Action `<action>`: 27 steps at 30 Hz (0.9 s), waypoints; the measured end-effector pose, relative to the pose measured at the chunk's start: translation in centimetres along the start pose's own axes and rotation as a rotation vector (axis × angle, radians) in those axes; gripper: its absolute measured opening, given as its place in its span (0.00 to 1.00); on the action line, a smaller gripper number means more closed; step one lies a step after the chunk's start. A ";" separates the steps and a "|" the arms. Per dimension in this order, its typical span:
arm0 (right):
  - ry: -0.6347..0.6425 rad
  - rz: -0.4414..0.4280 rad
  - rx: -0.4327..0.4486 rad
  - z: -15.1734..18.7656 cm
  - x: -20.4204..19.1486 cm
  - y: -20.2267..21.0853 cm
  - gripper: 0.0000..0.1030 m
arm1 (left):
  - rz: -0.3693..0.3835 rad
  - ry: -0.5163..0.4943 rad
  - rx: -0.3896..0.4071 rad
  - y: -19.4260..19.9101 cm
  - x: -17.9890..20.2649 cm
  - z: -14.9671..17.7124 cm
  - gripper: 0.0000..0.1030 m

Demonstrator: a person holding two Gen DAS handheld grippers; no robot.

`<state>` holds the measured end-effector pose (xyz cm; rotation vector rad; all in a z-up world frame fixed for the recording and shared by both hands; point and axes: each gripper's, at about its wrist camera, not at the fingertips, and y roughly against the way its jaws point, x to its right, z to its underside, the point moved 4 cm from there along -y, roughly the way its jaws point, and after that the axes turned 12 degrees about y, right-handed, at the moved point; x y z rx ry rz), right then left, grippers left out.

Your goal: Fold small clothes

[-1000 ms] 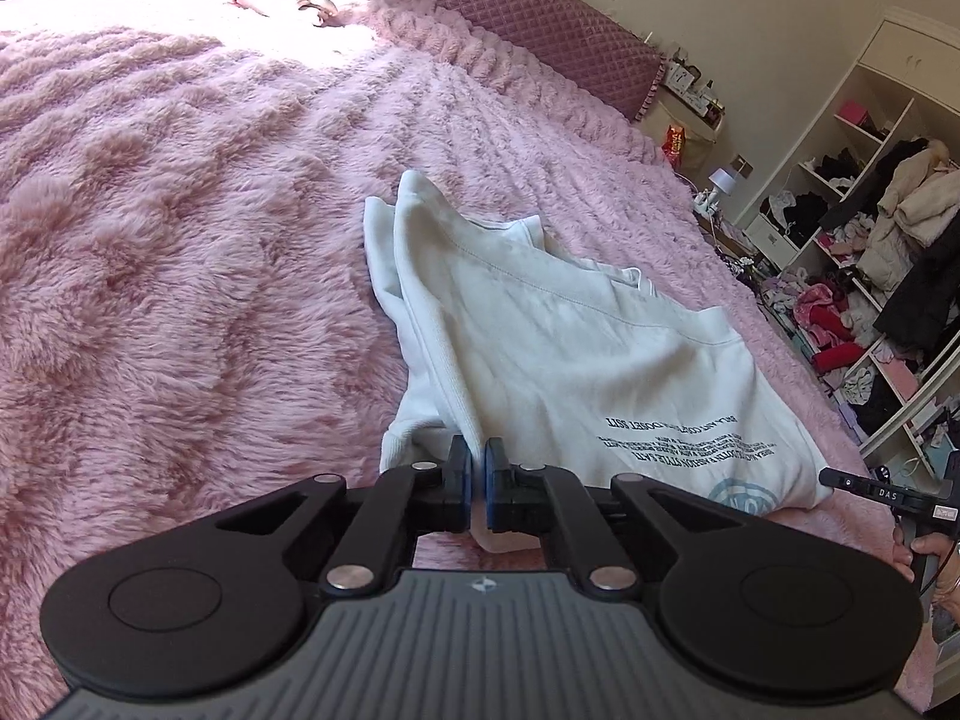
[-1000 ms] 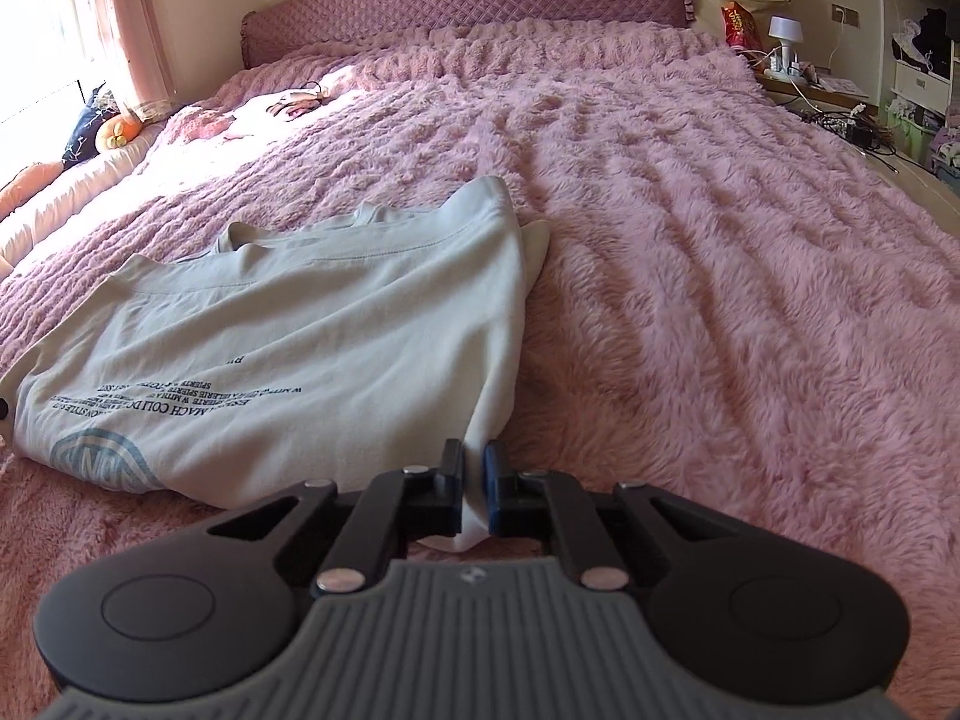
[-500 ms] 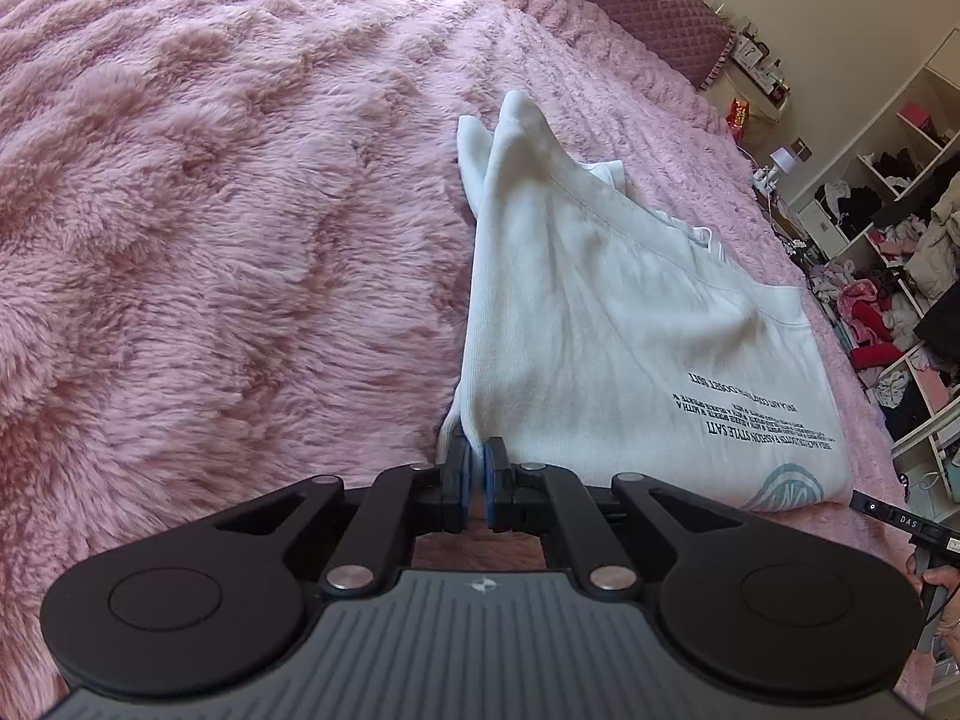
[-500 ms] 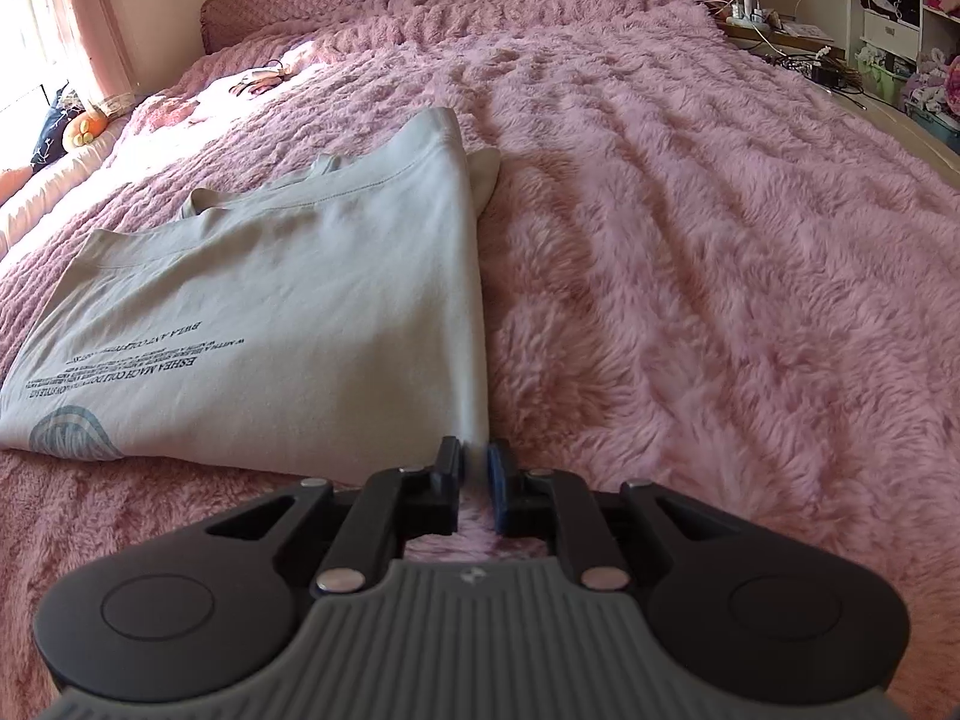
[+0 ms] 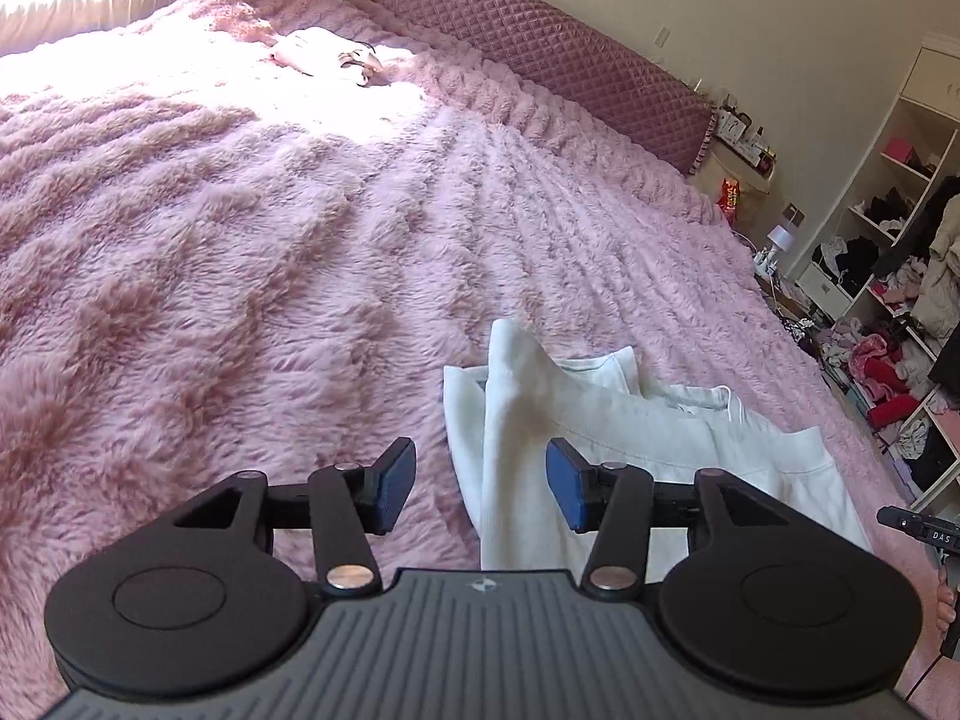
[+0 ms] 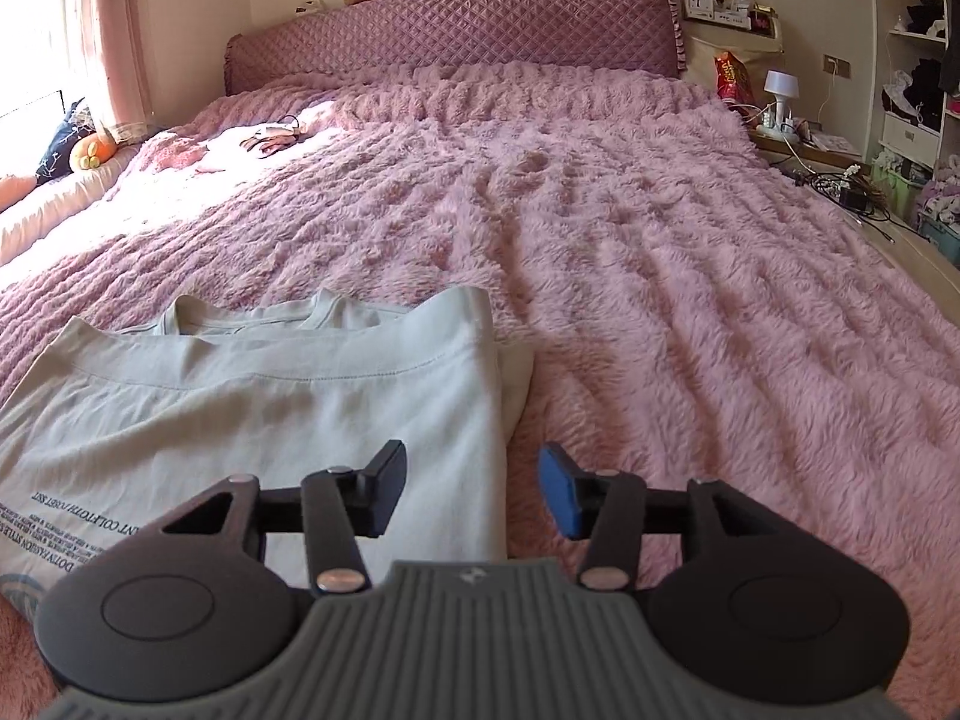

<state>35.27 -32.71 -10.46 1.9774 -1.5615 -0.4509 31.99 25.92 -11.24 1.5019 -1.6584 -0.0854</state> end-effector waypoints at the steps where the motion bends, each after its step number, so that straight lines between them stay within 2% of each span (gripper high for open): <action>1: 0.007 0.026 -0.002 -0.8 0.1 -1.0 0.48 | -0.014 -0.012 -0.003 -1.0 0.3 -0.3 0.56; 9: -0.053 0.025 -0.018 -3.6 1.0 -6.9 0.52 | -0.028 -0.057 -0.052 -6.7 1.7 -1.3 0.60; 12: -0.056 0.030 -0.023 -3.8 0.9 -8.5 0.52 | -0.017 -0.001 -0.081 -8.1 1.6 -1.1 0.64; 15: -0.076 0.026 -0.021 -3.7 0.9 -9.6 0.52 | -0.003 0.020 -0.072 -8.7 1.4 -1.0 0.65; 16: -0.089 0.017 -0.020 -3.6 0.9 -9.9 0.52 | 0.006 0.016 -0.066 -8.8 1.4 -0.9 0.62; 17: -0.098 0.011 -0.020 -3.5 0.9 -10.1 0.52 | 0.014 0.013 -0.059 -8.8 1.4 -0.9 0.49; 18: -0.106 0.005 -0.023 -3.5 0.8 -10.5 0.52 | 0.014 0.009 -0.051 -8.8 1.4 -1.0 0.29; 19: -0.108 0.002 -0.027 -3.4 0.8 -10.7 0.52 | 0.013 0.012 -0.048 -8.8 1.1 -1.0 0.19; 20: -0.109 -0.003 -0.030 -3.4 0.7 -10.9 0.53 | 0.029 0.023 -0.049 -8.7 0.9 -1.1 0.12; 21: -0.110 -0.006 -0.029 -3.3 0.6 -11.0 0.53 | 0.050 0.033 -0.041 -8.5 0.8 -1.3 0.12; 22: -0.112 -0.008 -0.026 -3.3 0.6 -11.0 0.49 | 0.060 0.030 -0.032 -8.2 0.7 -1.3 0.12; 23: -0.114 -0.011 -0.019 -3.3 0.6 -11.0 0.39 | 0.065 0.011 -0.021 -8.0 1.1 -1.4 0.11; 24: -0.113 -0.014 -0.015 -3.3 0.6 -11.0 0.09 | 0.066 -0.007 -0.007 -7.7 1.4 -1.3 0.11; 27: -0.088 -0.020 -0.005 -3.5 0.3 -10.7 0.06 | 0.078 -0.006 0.068 -6.4 2.1 -1.4 0.11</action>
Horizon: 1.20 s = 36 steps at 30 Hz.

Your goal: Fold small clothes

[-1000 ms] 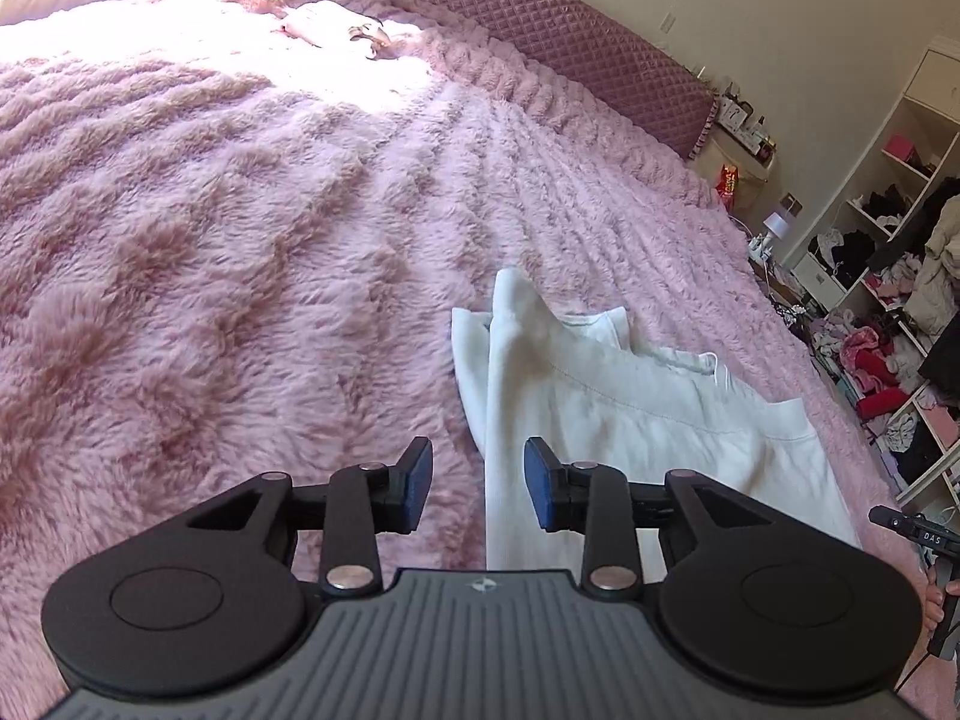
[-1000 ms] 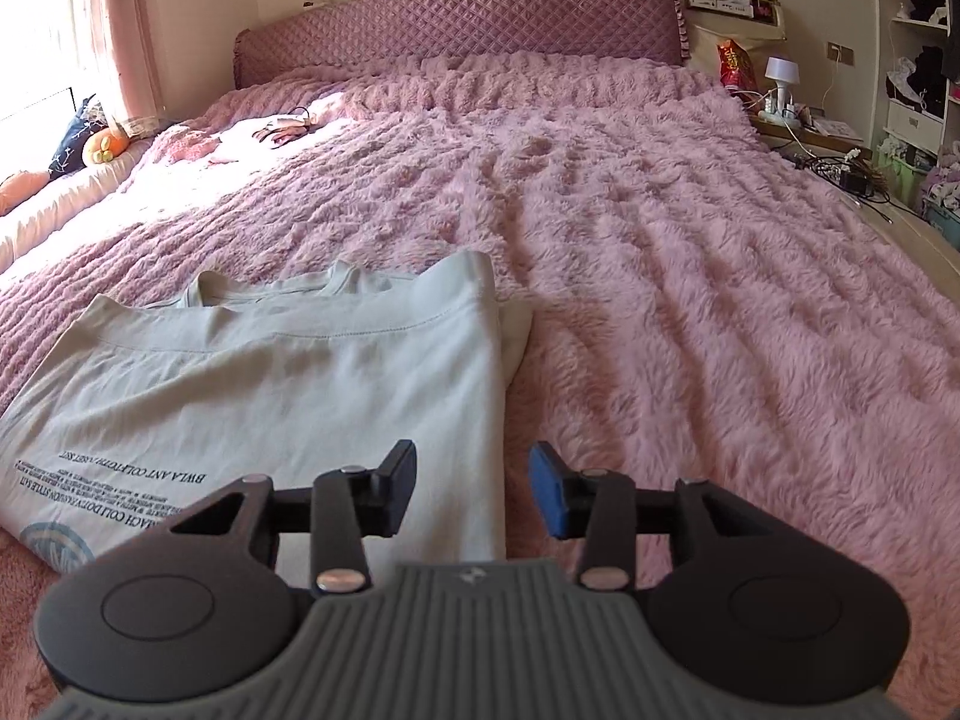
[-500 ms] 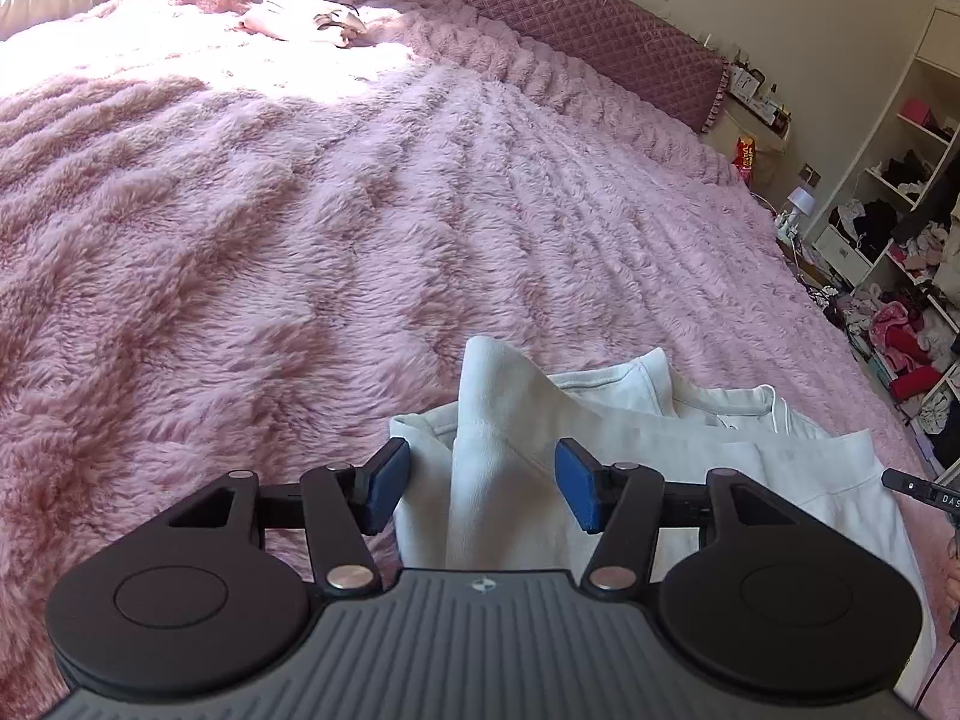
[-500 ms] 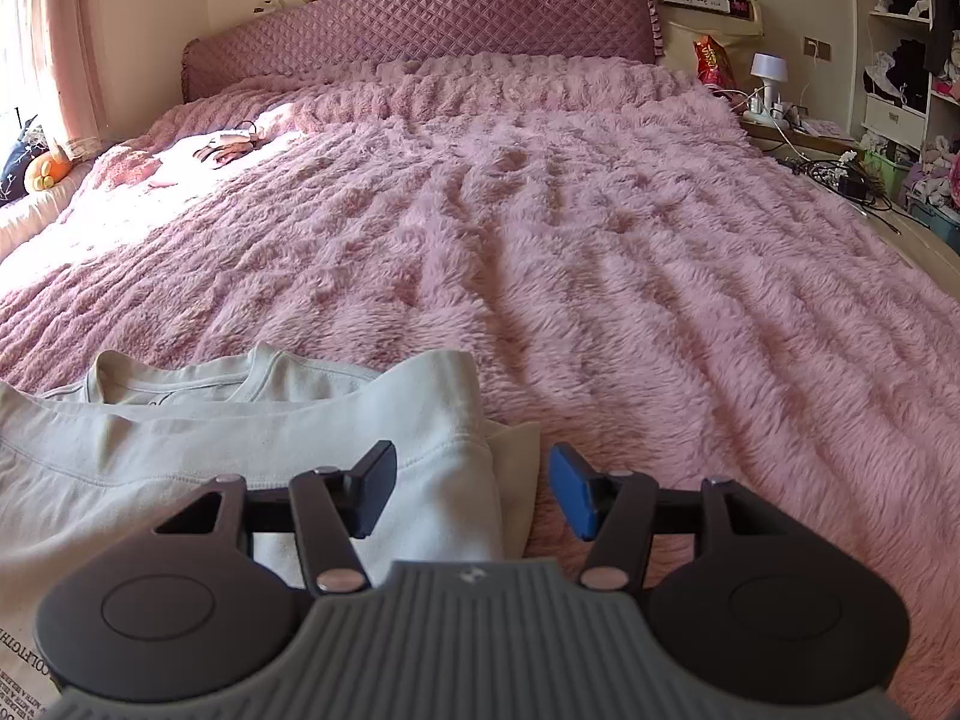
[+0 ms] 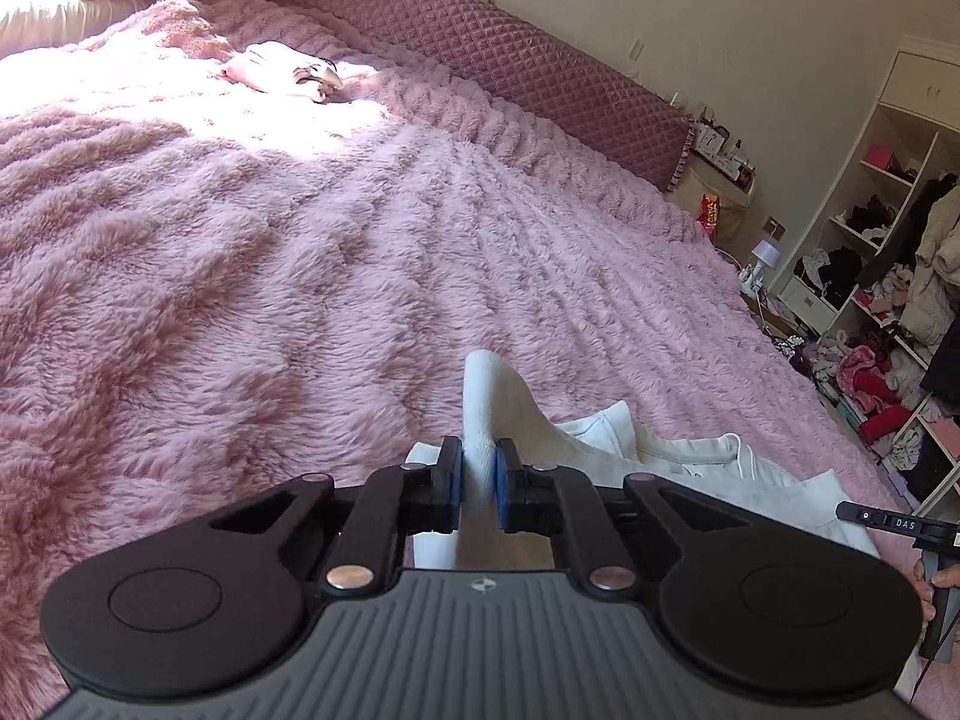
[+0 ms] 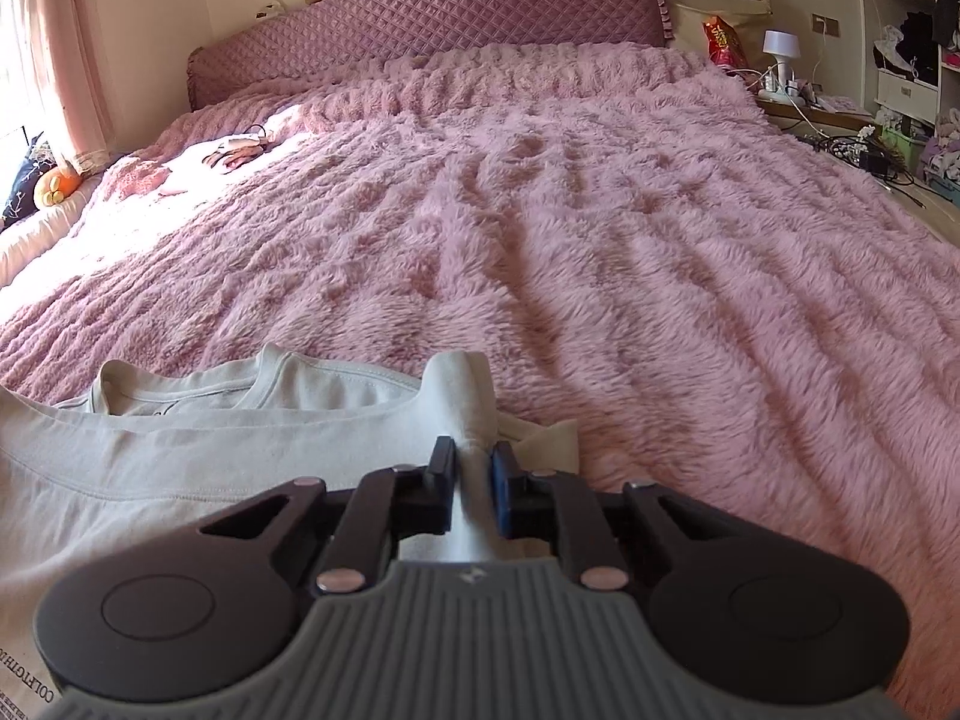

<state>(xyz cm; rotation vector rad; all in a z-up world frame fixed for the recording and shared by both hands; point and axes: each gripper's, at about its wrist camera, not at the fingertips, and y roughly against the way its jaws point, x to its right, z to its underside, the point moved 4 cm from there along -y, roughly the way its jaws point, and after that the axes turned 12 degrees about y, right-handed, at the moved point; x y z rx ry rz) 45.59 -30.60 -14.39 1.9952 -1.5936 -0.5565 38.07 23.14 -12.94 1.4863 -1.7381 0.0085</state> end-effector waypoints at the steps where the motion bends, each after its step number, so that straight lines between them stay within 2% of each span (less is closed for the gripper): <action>1: 0.000 0.005 0.017 -0.1 0.0 0.3 0.06 | -0.001 0.014 0.022 0.3 0.1 0.0 0.11; 2: -0.009 0.008 0.035 -0.2 0.0 0.7 0.06 | -0.009 0.026 0.027 0.2 0.1 0.0 0.11; 4: -0.017 0.028 0.042 -0.2 0.0 0.8 0.06 | -0.068 0.042 -0.012 -1.1 -0.5 0.2 0.11; 8: 0.009 0.078 -0.030 0.7 -0.1 -0.8 0.06 | -0.176 0.006 -0.076 -3.9 -1.5 1.2 0.14; 9: 0.008 0.088 -0.044 0.9 -0.2 -1.2 0.08 | -0.202 -0.008 -0.088 -4.3 -1.4 1.3 0.19; 11: 0.010 0.110 -0.060 1.1 -0.3 -1.5 0.12 | -0.226 -0.042 -0.096 -4.5 -1.0 1.1 0.21; 13: 0.027 0.132 -0.037 0.9 -0.5 -0.7 0.26 | -0.221 -0.062 -0.102 -3.8 -0.4 0.8 0.21; 15: 0.031 0.128 -0.010 0.8 -0.5 0.9 0.28 | -0.207 -0.092 -0.080 -2.2 0.3 0.5 0.29; 18: 0.006 0.062 0.032 1.4 -0.5 4.6 0.30 | -0.160 -0.108 -0.052 0.9 1.1 0.5 0.32; 20: 0.016 0.025 0.048 2.3 -0.9 7.4 0.32 | -0.121 -0.118 -0.038 3.7 1.7 1.2 0.39; 21: 0.022 0.006 0.052 2.8 -1.2 8.7 0.32 | -0.105 -0.114 -0.039 4.8 1.7 1.7 0.43; 24: 0.035 -0.063 0.067 4.7 -3.1 12.9 0.33 | -0.067 -0.062 -0.049 8.1 1.3 3.5 0.43; 27: 0.057 -0.036 0.065 7.1 -4.8 15.9 0.48 | 0.011 -0.009 -0.069 10.7 1.2 5.6 0.43; 30: 0.021 0.022 0.037 10.0 -4.5 17.4 0.48 | 0.026 0.010 -0.075 13.1 1.3 8.3 0.45; 32: -0.063 0.030 -0.005 12.0 -3.1 17.4 0.48 | 0.019 0.022 -0.086 13.8 0.7 9.6 0.50; 35: -0.177 0.021 -0.045 13.9 -1.1 16.9 0.49 | -0.017 0.035 -0.134 13.4 -0.4 10.7 0.50; 36: -0.202 0.001 -0.051 14.2 -0.8 16.8 0.42 | -0.029 0.039 -0.139 13.3 -0.6 10.8 0.50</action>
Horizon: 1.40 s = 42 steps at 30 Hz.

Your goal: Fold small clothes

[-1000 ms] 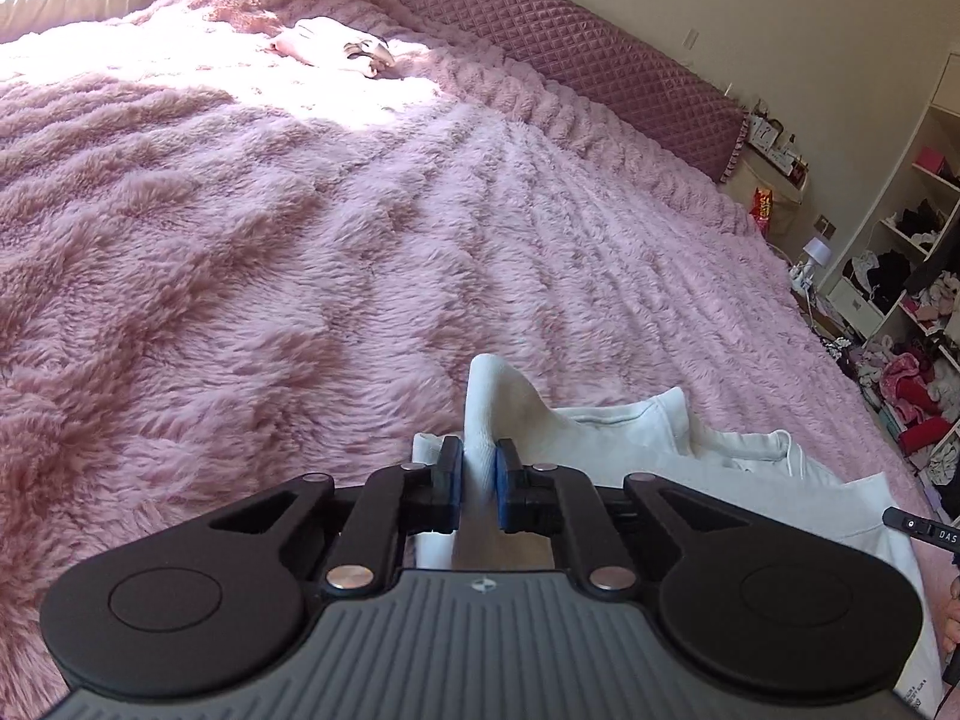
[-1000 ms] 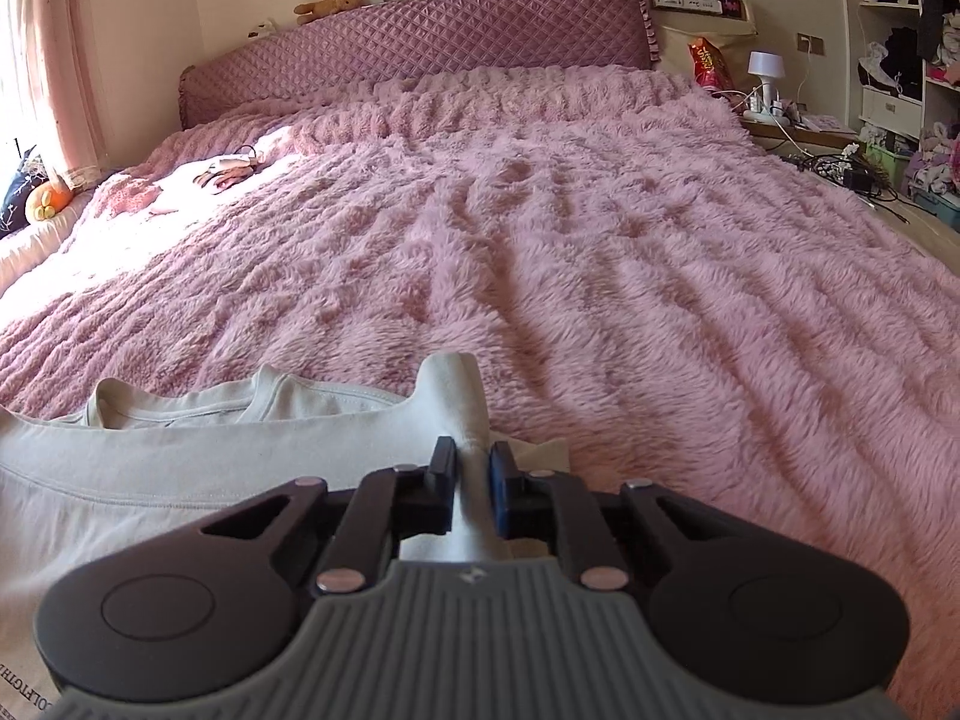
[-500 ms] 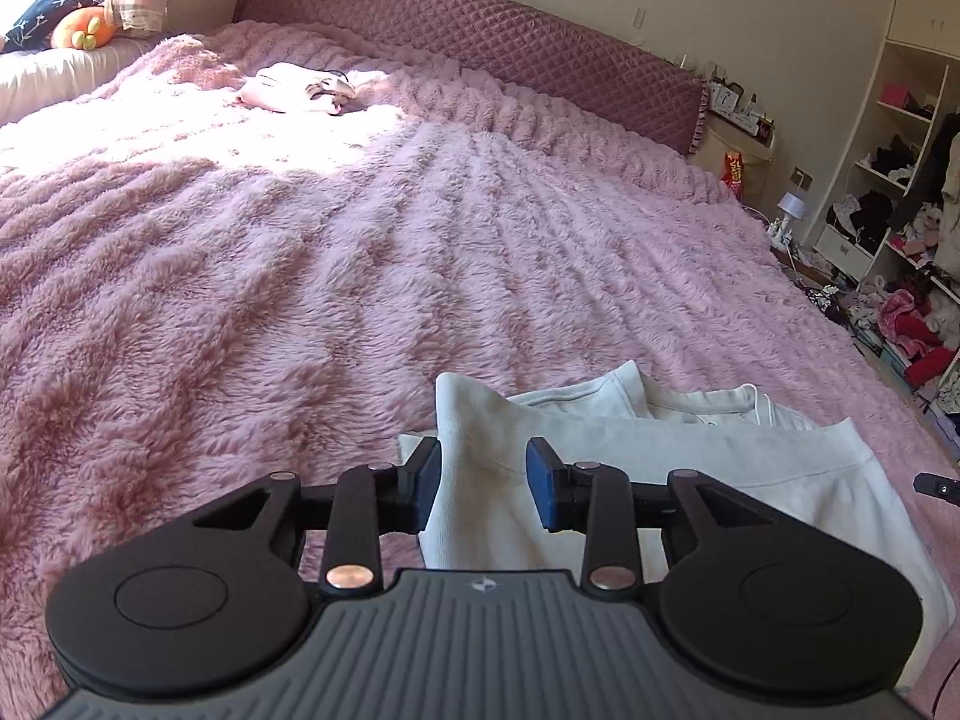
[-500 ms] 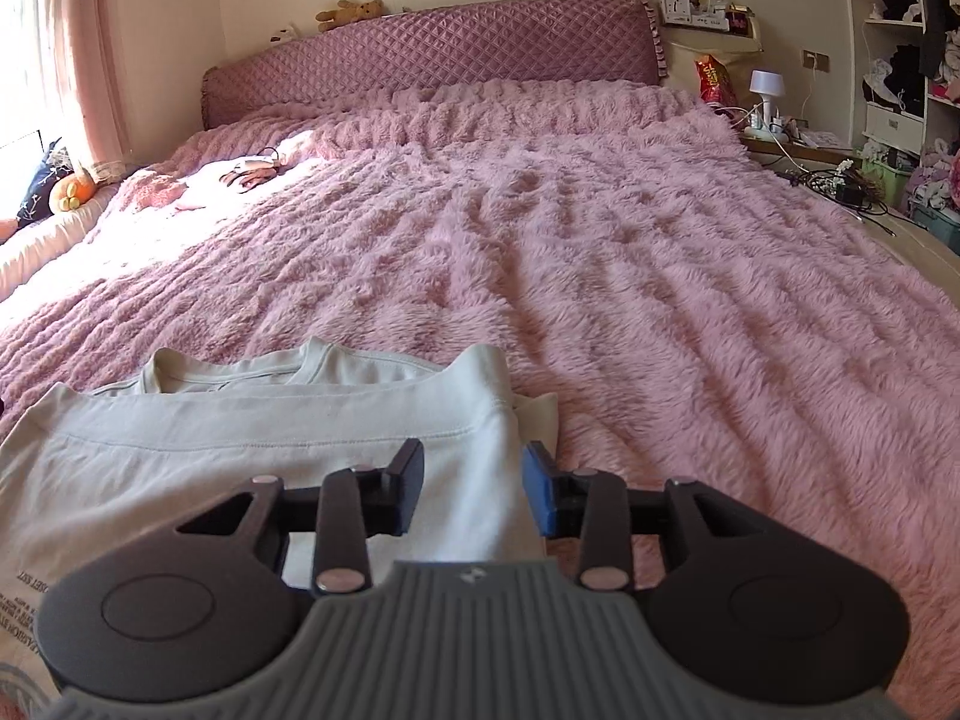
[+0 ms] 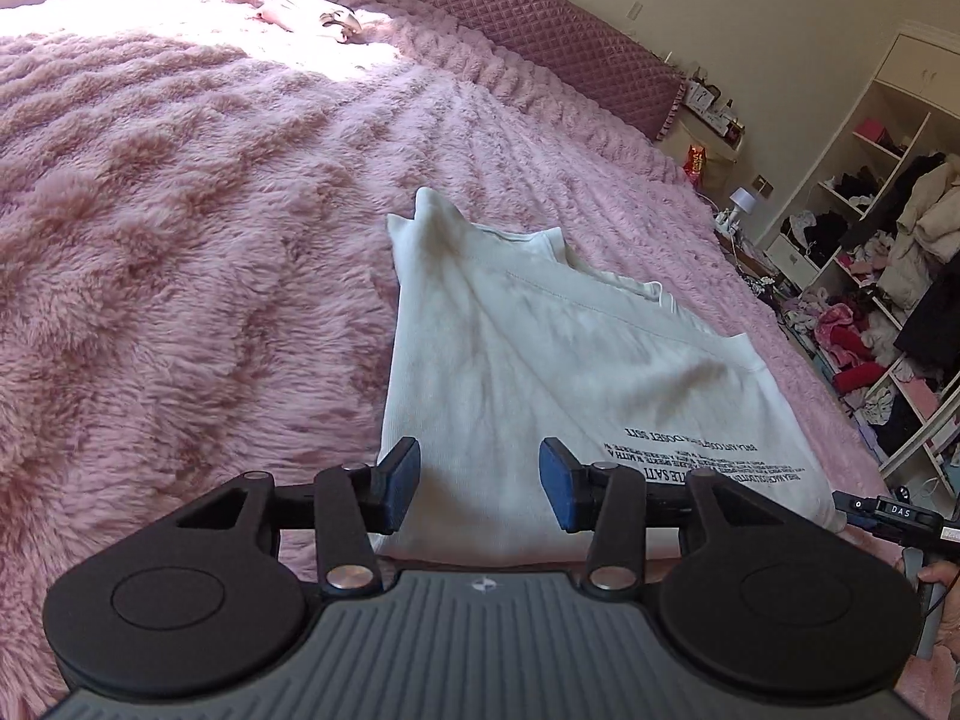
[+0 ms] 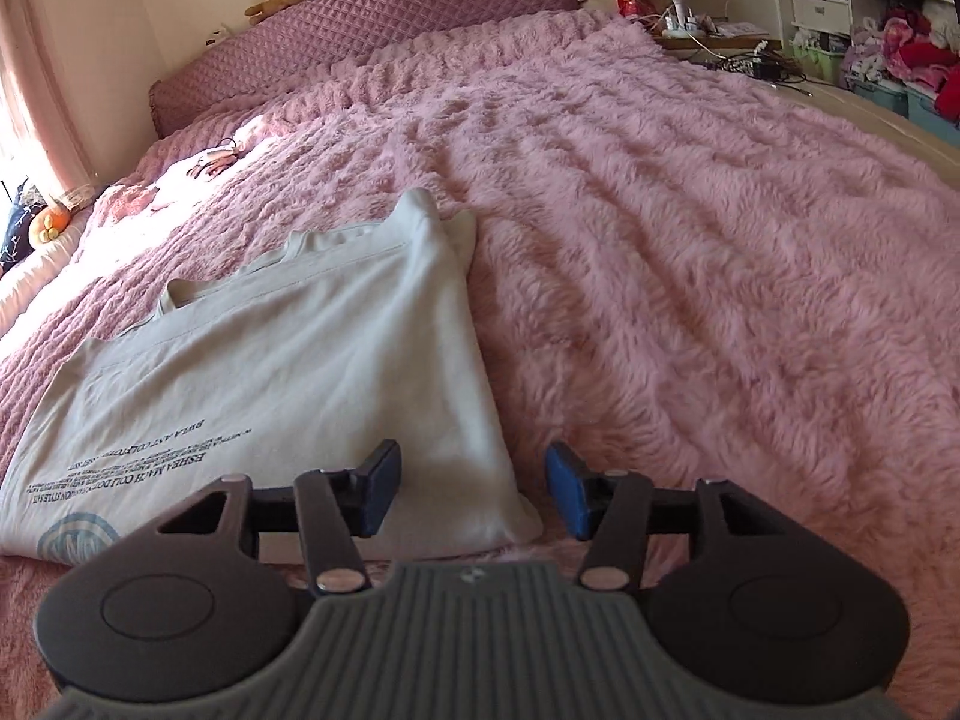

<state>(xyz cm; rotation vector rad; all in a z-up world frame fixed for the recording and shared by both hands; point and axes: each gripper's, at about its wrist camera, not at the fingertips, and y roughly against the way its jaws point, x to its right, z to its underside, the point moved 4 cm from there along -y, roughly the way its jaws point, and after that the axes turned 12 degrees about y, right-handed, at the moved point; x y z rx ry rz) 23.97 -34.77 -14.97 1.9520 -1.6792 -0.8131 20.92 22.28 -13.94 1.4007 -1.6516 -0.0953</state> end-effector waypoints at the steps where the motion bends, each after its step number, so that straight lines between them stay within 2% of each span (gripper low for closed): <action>1: -0.024 -0.032 -0.002 0.1 0.2 -0.1 0.14 | -0.004 0.000 -0.002 -0.1 -0.1 0.0 0.50; 2: -0.041 -0.045 -0.006 0.1 0.3 0.0 0.00 | -0.008 -0.003 -0.005 -0.2 -0.2 0.0 0.50; 5: -0.006 -0.054 0.022 -0.5 -0.6 1.1 0.00 | -0.025 -0.008 -0.015 -0.6 -0.3 0.0 0.50; 7: 0.053 0.001 0.037 -0.6 -0.9 2.1 0.00 | -0.038 -0.008 -0.024 -0.9 -0.7 0.3 0.51; 11: 0.020 0.011 -0.068 1.1 0.9 0.4 0.00 | -0.071 -0.010 -0.064 -2.0 -1.5 1.1 0.51; 12: 0.036 0.015 -0.068 1.4 0.7 0.2 0.00 | -0.072 -0.008 -0.064 -2.1 -1.6 1.3 0.51; 15: 0.027 0.049 -0.047 1.1 0.1 0.5 0.13 | -0.060 0.001 -0.063 -1.7 -1.6 1.3 0.52; 16: 0.035 0.087 -0.024 0.8 -0.2 1.0 0.25 | -0.048 0.011 -0.062 -1.4 -1.6 1.0 0.52; 19: 0.134 0.131 0.068 -0.4 -2.8 2.6 0.33 | -0.014 0.025 -0.056 -0.4 -1.3 0.6 0.52; 22: 0.216 0.033 0.107 -1.5 -7.2 3.7 0.34 | 0.008 0.044 -0.054 0.2 -1.4 0.1 0.52; 25: 0.338 -0.084 0.118 -1.9 -13.3 3.9 0.37 | 0.008 0.046 -0.046 0.6 -1.5 -0.3 0.52; 27: 0.375 -0.181 0.117 -1.7 -17.6 3.7 0.39 | 0.018 0.056 -0.041 0.9 -1.6 -0.6 0.52; 30: 0.413 -0.300 0.097 -0.9 -23.5 3.1 0.43 | 0.032 0.092 -0.040 1.1 -2.0 -1.3 0.52; 33: 0.511 -0.367 0.110 0.5 -29.2 2.8 0.52 | 0.068 0.151 -0.055 1.1 -2.5 -2.4 0.52; 35: 0.531 -0.420 0.104 1.4 -32.2 2.6 0.52 | 0.096 0.185 -0.066 1.0 -2.9 -3.3 0.52; 37: 0.558 -0.439 0.097 2.5 -34.9 2.2 0.52 | 0.109 0.209 -0.082 0.6 -3.4 -4.1 0.52; 42: 0.691 -0.397 0.101 4.6 -39.8 1.1 0.52 | 0.158 0.289 -0.113 -0.9 -4.7 -5.5 0.53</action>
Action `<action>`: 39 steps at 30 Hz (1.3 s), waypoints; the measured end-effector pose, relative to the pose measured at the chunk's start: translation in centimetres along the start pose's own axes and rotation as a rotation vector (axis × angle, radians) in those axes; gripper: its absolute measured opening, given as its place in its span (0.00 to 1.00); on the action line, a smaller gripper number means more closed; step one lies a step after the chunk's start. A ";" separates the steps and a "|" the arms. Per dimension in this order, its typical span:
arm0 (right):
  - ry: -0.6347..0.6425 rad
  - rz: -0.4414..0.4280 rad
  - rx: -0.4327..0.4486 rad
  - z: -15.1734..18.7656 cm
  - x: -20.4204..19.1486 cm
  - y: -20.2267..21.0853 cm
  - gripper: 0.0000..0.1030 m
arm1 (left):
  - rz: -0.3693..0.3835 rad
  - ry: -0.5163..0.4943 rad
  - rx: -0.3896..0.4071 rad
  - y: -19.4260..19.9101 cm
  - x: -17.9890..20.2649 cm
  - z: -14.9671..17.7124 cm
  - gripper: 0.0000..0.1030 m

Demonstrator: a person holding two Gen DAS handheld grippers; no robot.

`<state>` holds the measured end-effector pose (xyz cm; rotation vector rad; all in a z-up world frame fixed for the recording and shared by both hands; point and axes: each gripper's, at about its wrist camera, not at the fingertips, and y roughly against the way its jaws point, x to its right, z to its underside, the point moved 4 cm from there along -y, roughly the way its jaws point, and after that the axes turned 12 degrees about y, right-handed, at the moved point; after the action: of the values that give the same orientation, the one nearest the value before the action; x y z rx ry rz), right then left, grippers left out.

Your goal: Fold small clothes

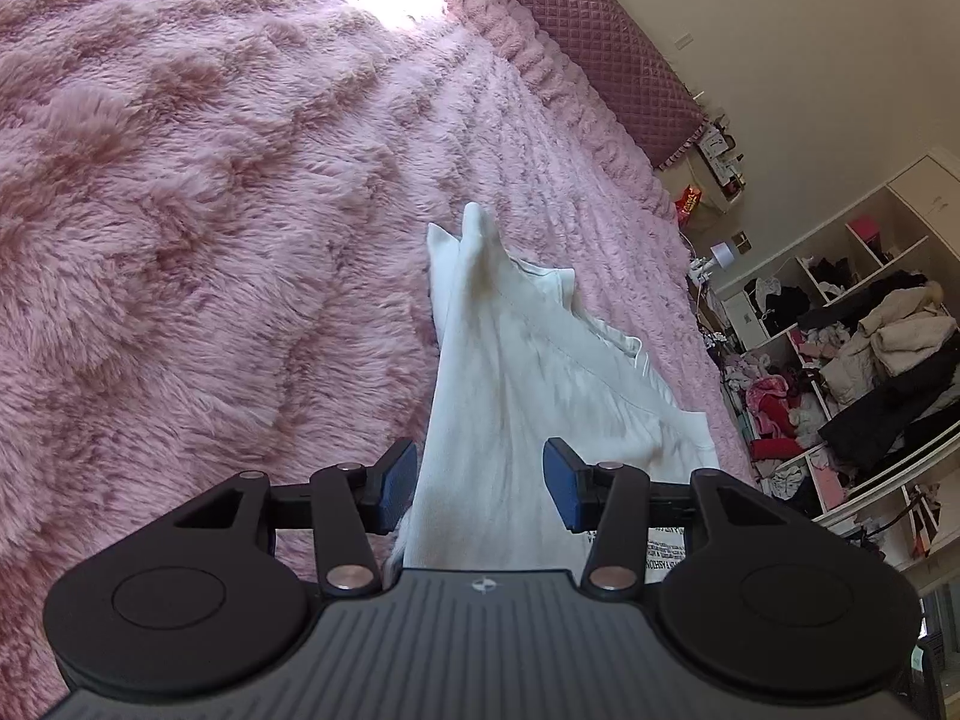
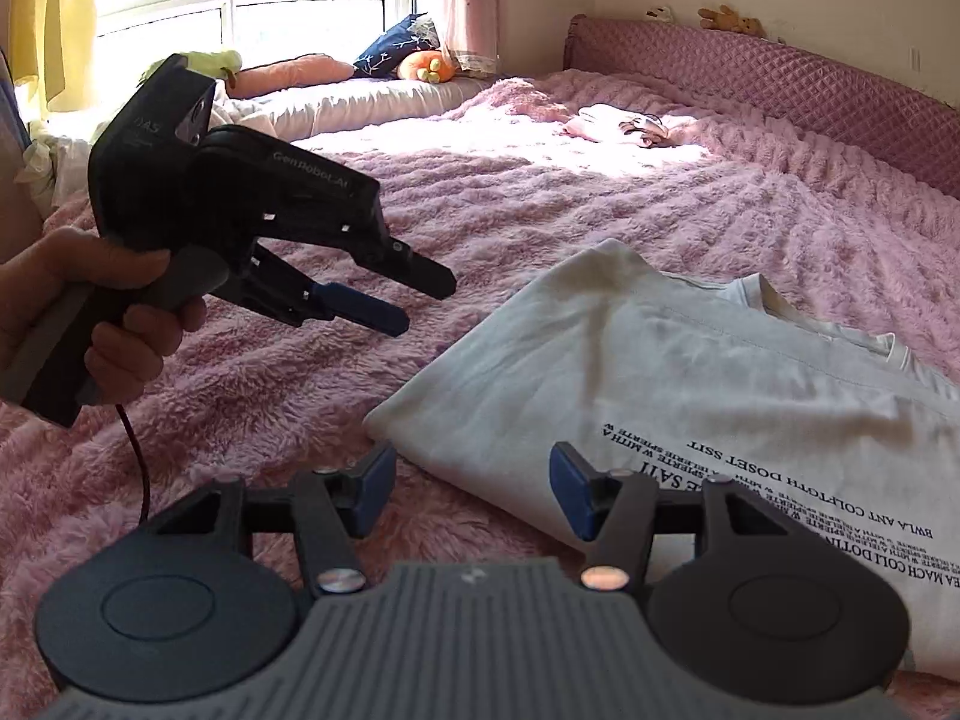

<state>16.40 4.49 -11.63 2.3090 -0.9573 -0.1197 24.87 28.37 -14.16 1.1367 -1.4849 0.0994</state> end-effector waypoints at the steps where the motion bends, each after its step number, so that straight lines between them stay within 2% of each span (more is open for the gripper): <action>1: 0.022 0.013 -0.006 -0.1 -0.6 -0.5 0.52 | 0.008 0.013 0.000 -0.3 -0.2 -0.3 0.53; 4: 0.093 0.054 -0.027 -0.5 -2.0 -1.6 0.52 | 0.009 0.020 -0.009 -1.7 -0.6 -1.1 0.53; 7: 0.224 0.116 -0.043 -0.6 -3.4 -2.8 0.54 | 0.022 0.037 -0.022 -3.3 -0.9 -2.0 0.53; 12: 0.357 0.156 -0.072 -0.6 -5.1 -4.6 0.54 | 0.048 0.080 -0.046 -6.4 -1.1 -3.3 0.53; 17: 0.382 0.164 -0.094 -0.5 -5.7 -6.0 0.55 | 0.102 0.161 -0.077 -9.1 -1.2 -4.6 0.53; 24: 0.462 0.203 -0.070 -0.8 -5.8 -6.8 0.61 | 0.096 0.175 -0.097 -12.0 -0.6 -6.6 0.53; 33: 0.456 0.220 -0.051 -1.8 -5.1 -8.1 0.61 | 0.089 0.181 -0.099 -14.5 -0.1 -8.2 0.53; 36: 0.478 0.240 -0.035 -2.1 -4.8 -8.7 0.64 | 0.100 0.193 -0.102 -15.2 -0.1 -8.8 0.53; 39: 0.514 0.265 -0.020 -2.1 -4.8 -8.8 0.64 | 0.119 0.222 -0.114 -15.9 -0.1 -9.1 0.59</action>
<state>18.88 13.57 -15.78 2.0182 -0.9638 0.5449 42.10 25.94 -19.97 0.9147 -1.3422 0.2133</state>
